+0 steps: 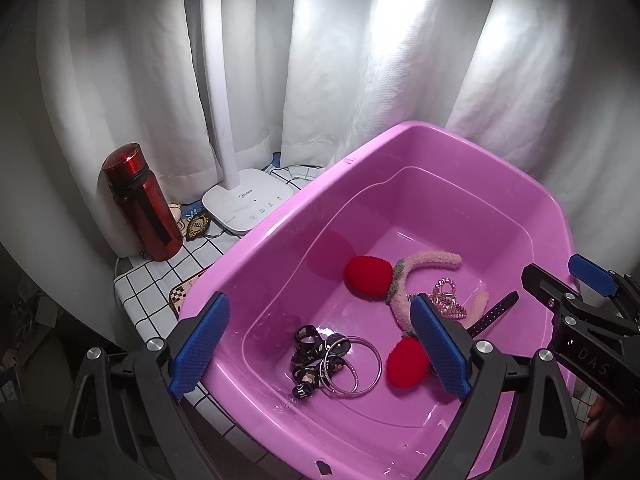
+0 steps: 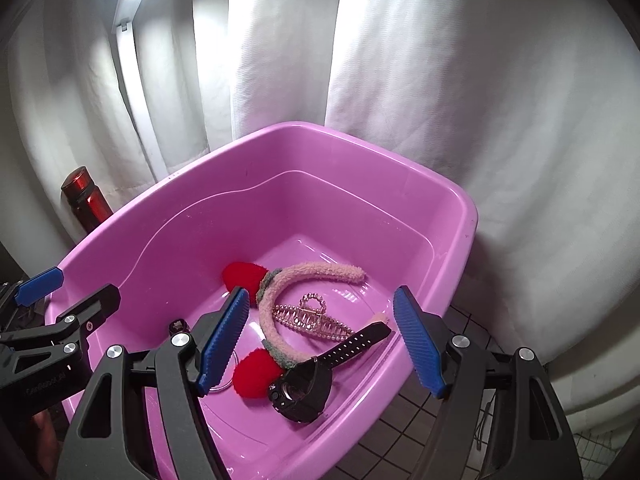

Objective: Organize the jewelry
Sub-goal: 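Open both tools to drop the bangle and watch into the tub, then withdraw both tools from the tub toward the hairpins and beige ball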

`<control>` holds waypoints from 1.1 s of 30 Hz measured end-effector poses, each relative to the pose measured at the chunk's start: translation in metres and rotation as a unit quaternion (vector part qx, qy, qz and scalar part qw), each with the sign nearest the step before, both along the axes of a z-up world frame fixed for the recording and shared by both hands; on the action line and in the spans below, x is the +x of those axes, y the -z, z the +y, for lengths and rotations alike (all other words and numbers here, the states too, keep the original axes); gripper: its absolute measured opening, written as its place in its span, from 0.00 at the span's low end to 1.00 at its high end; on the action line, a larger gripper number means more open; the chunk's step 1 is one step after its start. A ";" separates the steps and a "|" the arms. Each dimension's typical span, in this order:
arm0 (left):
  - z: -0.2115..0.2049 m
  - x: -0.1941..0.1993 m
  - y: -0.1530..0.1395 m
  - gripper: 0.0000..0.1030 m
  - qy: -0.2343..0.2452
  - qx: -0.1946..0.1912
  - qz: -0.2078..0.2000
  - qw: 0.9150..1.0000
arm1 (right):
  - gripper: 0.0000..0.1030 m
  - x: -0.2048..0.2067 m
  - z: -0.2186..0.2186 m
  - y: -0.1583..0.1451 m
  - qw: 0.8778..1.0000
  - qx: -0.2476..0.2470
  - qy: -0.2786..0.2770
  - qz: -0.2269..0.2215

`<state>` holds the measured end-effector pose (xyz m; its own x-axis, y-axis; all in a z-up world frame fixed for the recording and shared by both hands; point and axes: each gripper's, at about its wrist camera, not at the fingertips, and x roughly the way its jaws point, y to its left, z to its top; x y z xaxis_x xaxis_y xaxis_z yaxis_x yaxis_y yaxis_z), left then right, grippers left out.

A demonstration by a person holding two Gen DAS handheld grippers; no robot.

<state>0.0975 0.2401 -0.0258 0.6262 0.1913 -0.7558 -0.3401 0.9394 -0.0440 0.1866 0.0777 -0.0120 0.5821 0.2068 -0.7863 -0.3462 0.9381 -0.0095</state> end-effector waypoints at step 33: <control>-0.172 -0.077 -0.056 0.94 0.160 0.000 -0.067 0.985 | 0.69 -0.162 -0.188 -0.036 0.990 0.033 0.134 -0.040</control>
<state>0.0207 0.0683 0.0303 0.7487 -0.0310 -0.6622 -0.0185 0.9975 -0.0675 0.0250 -0.1104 0.0236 0.6822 0.0856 -0.7261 -0.0854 0.9957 0.0371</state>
